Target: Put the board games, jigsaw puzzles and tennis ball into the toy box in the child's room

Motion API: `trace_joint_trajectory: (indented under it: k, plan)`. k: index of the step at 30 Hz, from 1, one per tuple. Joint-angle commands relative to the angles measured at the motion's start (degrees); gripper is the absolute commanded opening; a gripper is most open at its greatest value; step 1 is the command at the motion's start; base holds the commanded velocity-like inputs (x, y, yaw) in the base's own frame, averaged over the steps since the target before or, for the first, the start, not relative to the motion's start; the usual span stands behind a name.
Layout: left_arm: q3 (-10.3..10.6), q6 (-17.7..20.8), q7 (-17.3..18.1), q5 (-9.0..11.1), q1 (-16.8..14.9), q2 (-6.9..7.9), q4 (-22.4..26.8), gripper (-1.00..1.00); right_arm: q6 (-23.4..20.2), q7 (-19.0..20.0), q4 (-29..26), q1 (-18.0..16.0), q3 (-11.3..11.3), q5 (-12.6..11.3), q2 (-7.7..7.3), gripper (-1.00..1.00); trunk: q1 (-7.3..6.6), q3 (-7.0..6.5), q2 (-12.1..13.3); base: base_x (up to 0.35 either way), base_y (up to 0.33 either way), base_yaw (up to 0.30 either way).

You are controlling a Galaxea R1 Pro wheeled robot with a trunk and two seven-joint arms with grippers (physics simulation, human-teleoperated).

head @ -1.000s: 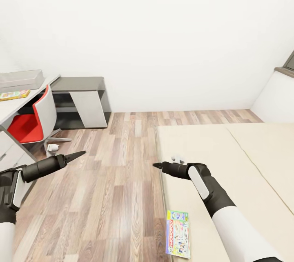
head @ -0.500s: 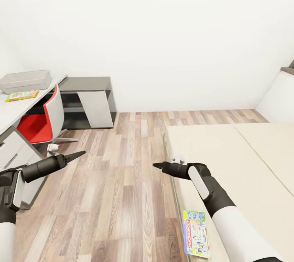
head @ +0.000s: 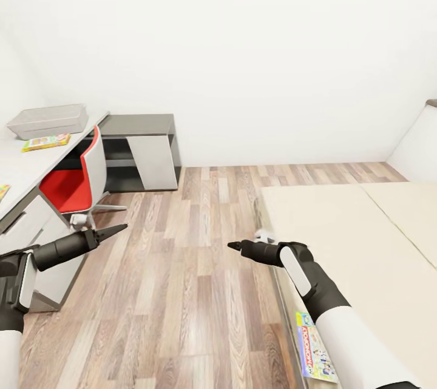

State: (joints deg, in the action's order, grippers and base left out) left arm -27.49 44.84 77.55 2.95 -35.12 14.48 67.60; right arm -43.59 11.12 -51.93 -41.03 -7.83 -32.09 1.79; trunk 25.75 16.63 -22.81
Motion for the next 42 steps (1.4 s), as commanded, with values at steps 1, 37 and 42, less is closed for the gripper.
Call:
trace_joint_trajectory:
  k: [1,37,42]
  plan:
    - [0.0,0.6,0.1,0.1,0.0,0.02,0.0,1.0,0.6,0.2,0.0,-0.1,0.1,0.3,-0.01,1.0,0.03,0.1,-0.1,0.0,0.289,0.0]
    - [0.0,0.6,0.1,0.1,0.0,0.02,0.0,1.0,1.2,0.3,0.1,-0.1,0.1,-0.4,0.06,1.0,0.03,0.1,-0.1,0.0,0.289,-0.058]
    - [0.0,0.6,0.1,0.1,0.0,0.02,0.0,1.0,1.2,0.3,0.1,0.0,0.1,-0.4,0.06,1.0,0.03,0.1,-0.1,0.0,0.263,-0.266]
